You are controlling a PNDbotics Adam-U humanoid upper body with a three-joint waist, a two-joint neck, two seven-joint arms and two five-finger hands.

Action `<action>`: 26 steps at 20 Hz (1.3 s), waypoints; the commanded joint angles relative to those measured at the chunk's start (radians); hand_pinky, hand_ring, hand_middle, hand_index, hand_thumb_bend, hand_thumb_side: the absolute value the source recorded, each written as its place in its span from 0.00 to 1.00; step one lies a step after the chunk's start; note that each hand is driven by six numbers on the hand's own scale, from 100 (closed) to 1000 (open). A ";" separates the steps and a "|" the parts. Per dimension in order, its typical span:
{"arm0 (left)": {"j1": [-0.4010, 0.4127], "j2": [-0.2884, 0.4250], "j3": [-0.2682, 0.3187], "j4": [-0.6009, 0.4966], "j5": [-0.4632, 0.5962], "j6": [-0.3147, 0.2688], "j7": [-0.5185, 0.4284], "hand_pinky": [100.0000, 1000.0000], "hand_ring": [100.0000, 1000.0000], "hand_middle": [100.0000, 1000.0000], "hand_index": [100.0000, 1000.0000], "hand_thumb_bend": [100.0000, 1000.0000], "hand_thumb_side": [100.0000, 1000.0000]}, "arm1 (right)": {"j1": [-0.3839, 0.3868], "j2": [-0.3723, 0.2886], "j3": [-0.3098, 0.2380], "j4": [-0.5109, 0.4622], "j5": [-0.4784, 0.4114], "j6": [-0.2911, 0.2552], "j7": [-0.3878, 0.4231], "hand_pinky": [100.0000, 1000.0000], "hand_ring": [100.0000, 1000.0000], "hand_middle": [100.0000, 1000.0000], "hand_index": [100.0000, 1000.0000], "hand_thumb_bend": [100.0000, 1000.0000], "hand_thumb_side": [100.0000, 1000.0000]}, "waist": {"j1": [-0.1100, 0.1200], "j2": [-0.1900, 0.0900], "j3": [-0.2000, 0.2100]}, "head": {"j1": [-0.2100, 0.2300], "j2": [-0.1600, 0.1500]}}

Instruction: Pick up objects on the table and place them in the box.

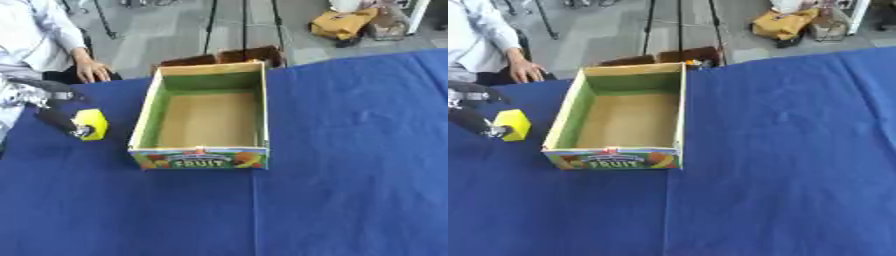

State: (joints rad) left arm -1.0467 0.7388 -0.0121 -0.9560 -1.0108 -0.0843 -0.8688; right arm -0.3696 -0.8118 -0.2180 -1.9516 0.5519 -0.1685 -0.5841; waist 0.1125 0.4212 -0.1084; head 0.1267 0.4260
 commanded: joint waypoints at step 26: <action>-0.031 0.009 0.040 0.104 -0.062 0.048 -0.025 0.86 1.00 1.00 1.00 0.00 0.43 | -0.008 -0.027 -0.027 -0.007 -0.046 0.025 -0.017 0.55 0.52 0.55 0.64 0.00 0.65 | 0.027 0.013 -0.031 | 0.031 -0.033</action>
State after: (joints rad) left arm -1.0657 0.7197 0.0167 -0.8458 -1.0772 -0.0394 -0.8923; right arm -0.3716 -0.8131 -0.2286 -1.9480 0.5122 -0.1462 -0.5980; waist 0.1297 0.4388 -0.1379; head 0.1531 0.4042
